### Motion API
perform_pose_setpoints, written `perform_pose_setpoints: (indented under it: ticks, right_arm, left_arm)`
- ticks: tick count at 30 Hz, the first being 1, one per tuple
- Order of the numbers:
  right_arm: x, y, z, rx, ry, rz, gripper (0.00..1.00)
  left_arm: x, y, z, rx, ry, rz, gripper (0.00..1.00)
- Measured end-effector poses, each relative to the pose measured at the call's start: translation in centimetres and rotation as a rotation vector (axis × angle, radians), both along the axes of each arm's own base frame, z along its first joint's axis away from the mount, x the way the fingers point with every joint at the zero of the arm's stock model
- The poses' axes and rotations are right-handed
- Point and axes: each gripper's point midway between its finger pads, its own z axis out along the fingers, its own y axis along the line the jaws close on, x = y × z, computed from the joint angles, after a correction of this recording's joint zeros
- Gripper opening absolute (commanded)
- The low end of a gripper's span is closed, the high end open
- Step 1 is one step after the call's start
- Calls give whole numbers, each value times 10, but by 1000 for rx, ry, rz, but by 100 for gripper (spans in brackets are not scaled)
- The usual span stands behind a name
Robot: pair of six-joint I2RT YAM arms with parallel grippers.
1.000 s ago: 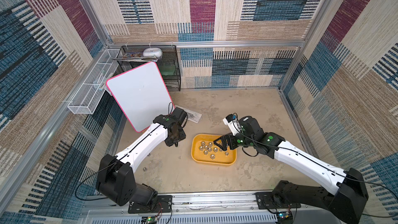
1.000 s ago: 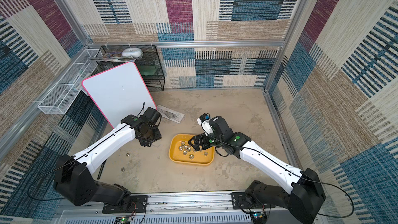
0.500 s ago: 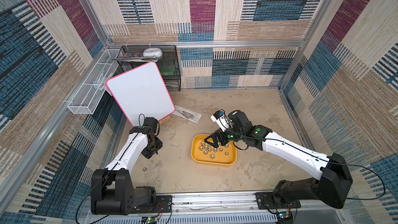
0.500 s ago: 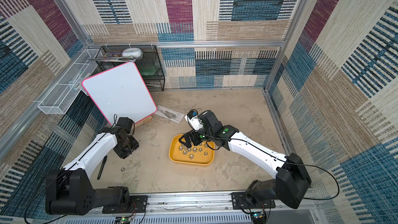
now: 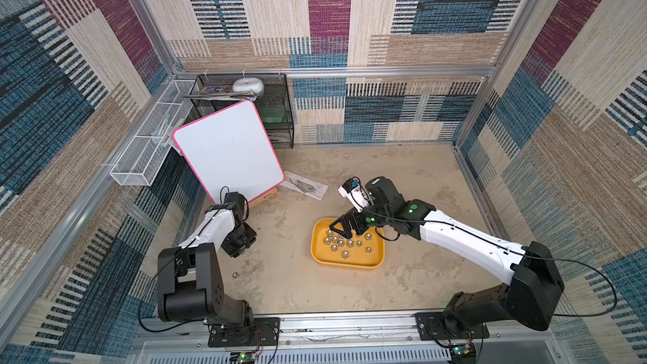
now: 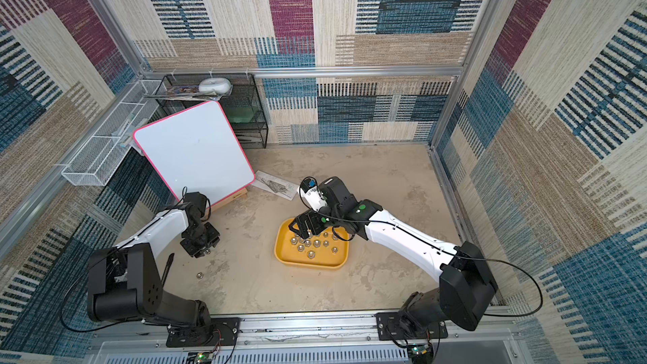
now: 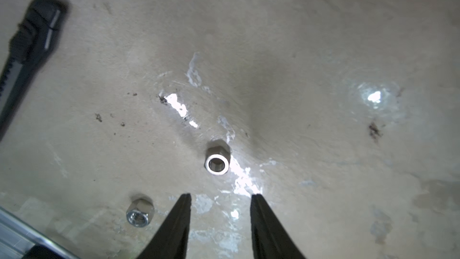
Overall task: Put the nuts on the desktop into the storage box
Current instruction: Pick up the nut from the center of the board.
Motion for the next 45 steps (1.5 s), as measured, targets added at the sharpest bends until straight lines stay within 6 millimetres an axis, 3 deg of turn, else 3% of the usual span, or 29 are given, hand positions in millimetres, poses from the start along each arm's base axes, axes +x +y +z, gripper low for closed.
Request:
perform_pose_setpoints:
  ticks: [15,27,33,38,45]
  right_arm:
    - [2,0,-5,-39,3,13,99]
    - [3,-3,-6,-52,3,-3,99]
    - [5,-3,-2,-57,4,-15,99]
    - [6,-5,1,-65,16,-30,99]
    - [9,-3,2,-77,42,-45,99]
  left_arm:
    - [-3,10,-17,19,22,-1,40]
    - [0,9,-16,19,-23,-4,16]
    - [1,8,-12,16,-49,2,16]
    - [2,6,-4,19,-76,6,30]
    - [2,5,-2,13,-84,11,36]
